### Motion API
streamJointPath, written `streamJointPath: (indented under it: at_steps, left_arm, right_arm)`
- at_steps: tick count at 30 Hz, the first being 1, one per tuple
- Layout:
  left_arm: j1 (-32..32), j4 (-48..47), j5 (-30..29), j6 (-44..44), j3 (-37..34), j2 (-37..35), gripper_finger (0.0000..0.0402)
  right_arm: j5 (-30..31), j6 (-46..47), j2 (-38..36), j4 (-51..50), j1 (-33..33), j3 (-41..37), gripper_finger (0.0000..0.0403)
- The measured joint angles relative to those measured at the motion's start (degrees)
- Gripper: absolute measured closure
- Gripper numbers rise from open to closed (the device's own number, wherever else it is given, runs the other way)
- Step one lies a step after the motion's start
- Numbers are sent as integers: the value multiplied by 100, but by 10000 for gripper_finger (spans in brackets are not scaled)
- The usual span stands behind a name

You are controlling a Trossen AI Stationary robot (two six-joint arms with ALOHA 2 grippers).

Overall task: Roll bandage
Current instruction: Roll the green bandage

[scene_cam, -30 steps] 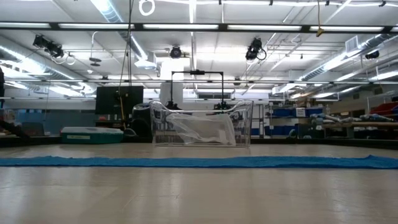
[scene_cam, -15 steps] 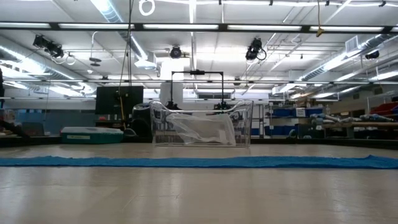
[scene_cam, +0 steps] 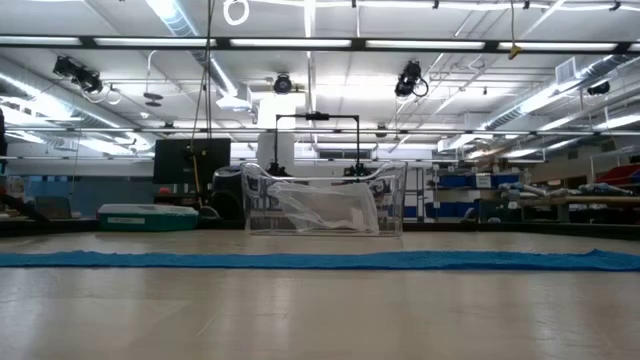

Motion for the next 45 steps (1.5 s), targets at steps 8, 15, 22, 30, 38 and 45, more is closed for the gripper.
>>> streamJointPath:
  at_steps: [8,15,22,30,38,45]
  left_arm:
    - [8,769,-33,29,-499,2,254]
    - [11,770,-271,42,-629,23,254]
    - [2,980,-305,88,-629,59,366]
    - [-7,1038,3,9,-616,55,397]
    - [-241,1257,707,-439,-606,55,399]
    - [-377,1252,988,-729,-605,53,400]
  right_arm:
    - [42,-3,100,-32,2,2,403]
    - [17,109,190,131,4,2,403]
    - [4,116,190,135,4,4,403]
    - [-9,94,188,116,-32,4,403]
    - [-274,-523,118,100,-452,4,403]
    - [-955,-1408,118,-59,-694,4,403]
